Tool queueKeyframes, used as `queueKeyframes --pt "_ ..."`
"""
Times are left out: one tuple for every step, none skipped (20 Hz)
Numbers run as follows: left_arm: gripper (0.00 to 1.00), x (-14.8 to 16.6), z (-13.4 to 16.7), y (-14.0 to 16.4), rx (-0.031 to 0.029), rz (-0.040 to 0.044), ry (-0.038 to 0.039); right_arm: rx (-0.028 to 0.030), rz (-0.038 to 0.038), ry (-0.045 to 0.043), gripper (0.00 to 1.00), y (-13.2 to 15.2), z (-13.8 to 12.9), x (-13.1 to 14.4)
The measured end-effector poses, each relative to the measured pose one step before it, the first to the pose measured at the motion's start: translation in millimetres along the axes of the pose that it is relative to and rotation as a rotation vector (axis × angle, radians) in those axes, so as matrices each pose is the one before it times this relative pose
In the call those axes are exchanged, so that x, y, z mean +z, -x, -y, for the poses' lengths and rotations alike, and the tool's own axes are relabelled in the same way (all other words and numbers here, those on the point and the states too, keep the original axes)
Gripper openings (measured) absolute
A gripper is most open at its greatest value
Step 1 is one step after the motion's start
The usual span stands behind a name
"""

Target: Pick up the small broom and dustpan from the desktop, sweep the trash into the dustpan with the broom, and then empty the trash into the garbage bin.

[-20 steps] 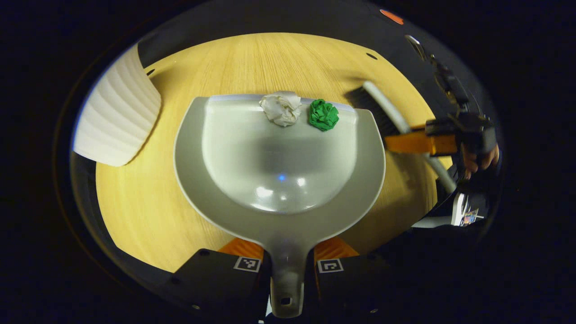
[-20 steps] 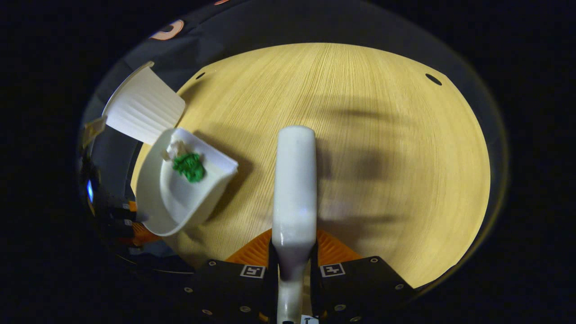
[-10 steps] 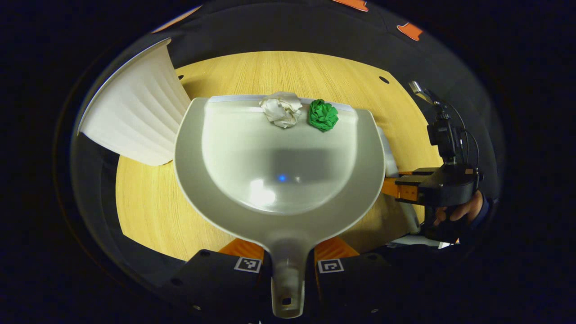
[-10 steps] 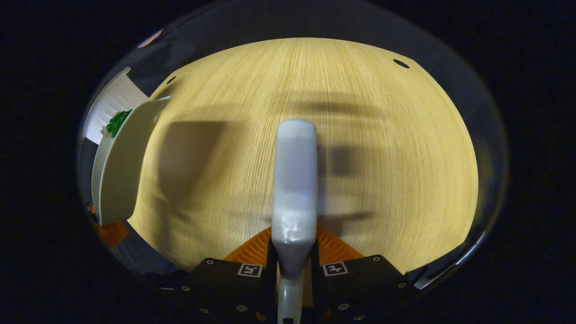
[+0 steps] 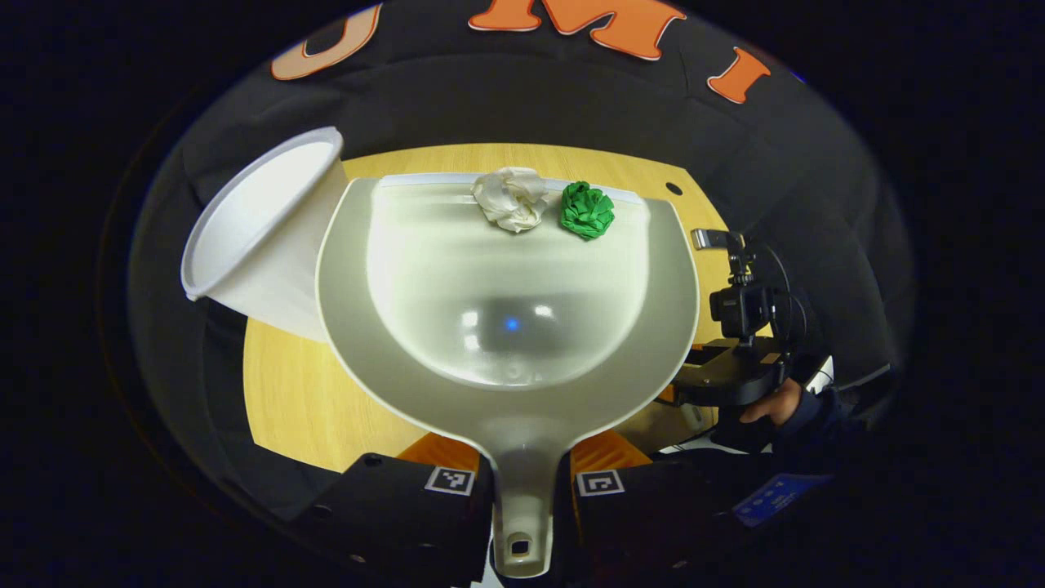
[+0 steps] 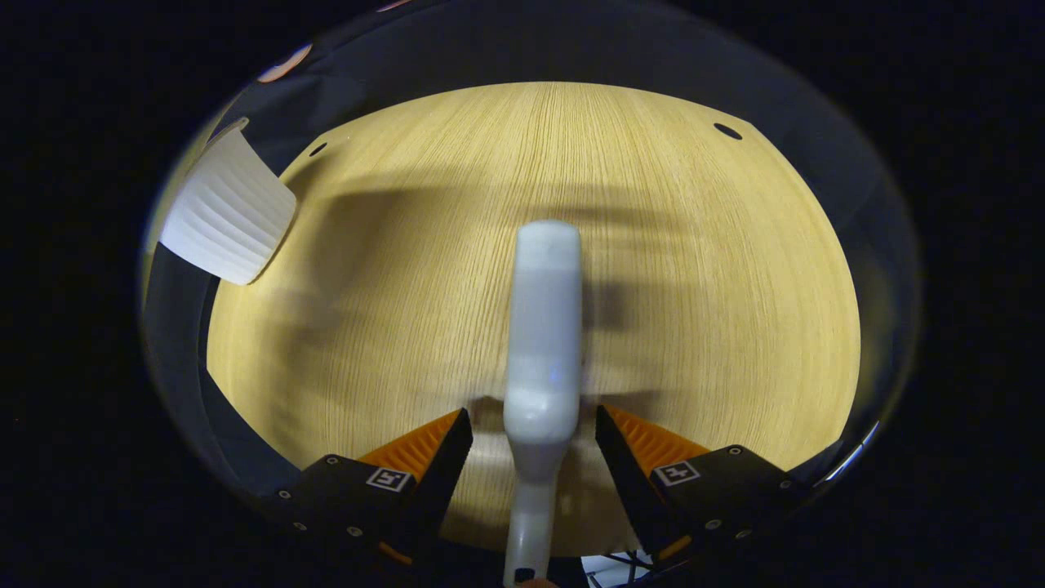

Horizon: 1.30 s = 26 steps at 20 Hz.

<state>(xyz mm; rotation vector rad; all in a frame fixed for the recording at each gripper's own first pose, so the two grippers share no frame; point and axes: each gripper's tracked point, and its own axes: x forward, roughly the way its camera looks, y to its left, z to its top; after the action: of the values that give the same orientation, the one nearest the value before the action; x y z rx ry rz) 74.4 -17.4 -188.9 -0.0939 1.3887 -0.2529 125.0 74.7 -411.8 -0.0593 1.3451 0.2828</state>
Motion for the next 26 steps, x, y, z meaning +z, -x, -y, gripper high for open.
queueKeyframes --pt "0.31 5.92 -9.38 4.13 0.01009 0.01801 0.00951 -0.00709 0.01367 -0.00019 0.94 2.88 3.08 4.49" --pt "0.31 7.82 -11.41 5.18 0.01413 0.02322 0.01246 -0.00077 0.01149 -0.00142 0.95 4.22 1.69 2.65" --pt "0.31 5.59 -10.36 2.62 0.02161 0.01813 0.00958 -0.00571 0.00990 -0.00387 0.95 5.94 2.10 0.43" --pt "0.31 6.59 -14.20 1.96 0.02330 0.01959 0.01735 0.00226 0.00691 -0.00627 0.95 3.70 1.50 2.67" --pt "0.31 5.74 -19.08 5.03 0.02114 0.01566 0.01756 0.00097 0.00427 -0.00681 0.95 3.19 0.91 1.71" --pt "0.31 4.20 -16.79 3.58 0.01654 0.01048 0.01949 0.00284 0.00786 -0.00773 0.95 3.02 0.94 1.89" --pt "0.31 5.47 -24.15 7.68 0.01538 0.00426 0.01894 -0.00050 0.00532 -0.00632 0.95 2.30 1.16 2.24" --pt "0.31 5.24 -20.10 2.60 0.01717 0.00781 0.00969 -0.00064 0.00635 -0.00539 0.95 1.19 1.52 2.53" --pt "0.31 4.31 -21.75 2.39 0.02055 0.00165 0.01015 -0.00460 0.00672 -0.00456 0.95 2.13 3.84 4.49" --pt "0.31 2.93 -18.94 -0.51 0.01523 -0.00325 0.00848 -0.00106 0.00977 -0.00371 0.95 2.42 3.27 4.45" --pt "0.31 -0.96 -16.06 -1.38 0.01246 -0.01210 0.01917 -0.00243 0.00662 -0.00424 0.95 2.78 1.85 2.78" --pt "0.31 1.27 -15.40 -2.65 0.01056 -0.00639 0.02374 0.00303 0.01085 -0.00765 0.95 2.33 0.40 4.35" --pt "0.31 1.10 -20.37 -2.07 0.01506 -0.01346 0.01867 -0.00043 0.01116 -0.00622 0.95 3.51 1.06 4.87" --pt "0.31 4.66 -20.21 -4.03 0.02467 -0.00409 0.00605 -0.00215 0.01269 -0.00358 0.95 4.13 1.84 4.94" --pt "0.31 5.18 -11.28 -4.62 0.02903 -0.00167 -0.00080 -0.00208 0.01793 -0.00165 0.95 2.25 -0.22 4.95" --pt "0.31 5.71 -16.42 -1.42 0.03474 -0.00113 -0.00949 -0.00773 0.01843 -0.00077 0.95 3.60 3.30 6.22" --pt "0.31 4.34 -15.62 1.10 0.03854 0.00396 -0.01876 -0.00267 0.01890 -0.00113 0.95 5.28 1.36 6.68" --pt "0.31 5.51 -13.09 -1.48 0.04316 -0.00244 -0.02247 -0.00587 0.01982 -0.00123 0.95 4.21 2.31 5.52" --pt "0.31 2.43 -6.59 1.79 0.03438 -0.00180 -0.02609 -0.00483 0.01901 -0.00417 0.95 4.00 1.31 5.45" --pt "0.31 0.50 -9.67 -0.42 0.02586 -0.00945 -0.02321 -0.00269 0.01661 -0.00561 0.95 5.35 2.32 6.33" --pt "0.31 -2.85 1.91 1.12 0.01882 -0.00837 -0.02717 0.00127 0.01532 -0.00851 0.95 4.57 0.77 5.58" --pt "0.31 1.17 -2.40 0.95 0.01821 -0.00921 -0.02630 -0.00276 0.01529 -0.00709 0.95 2.79 -0.48 3.51" --pt "0.31 2.10 -5.30 1.59 0.02776 -0.00658 -0.03735 -0.00288 0.01052 -0.00449 0.95 0.47 0.49 2.13" --pt "0.31 0.09 -3.84 1.42 0.03403 -0.00953 -0.04132 -0.00543 0.00392 -0.00222 0.95 1.41 0.99 1.51" --pt "0.31 0.15 -4.74 1.43 0.03908 -0.00751 -0.04490 -0.00512 0.00307 0.00127 0.95 1.53 2.56 0.98" --pt "0.31 2.61 -3.69 0.77 0.03768 0.00086 -0.05161 -0.01294 -0.00399 0.00288 0.95 -0.15 3.19 -1.82"
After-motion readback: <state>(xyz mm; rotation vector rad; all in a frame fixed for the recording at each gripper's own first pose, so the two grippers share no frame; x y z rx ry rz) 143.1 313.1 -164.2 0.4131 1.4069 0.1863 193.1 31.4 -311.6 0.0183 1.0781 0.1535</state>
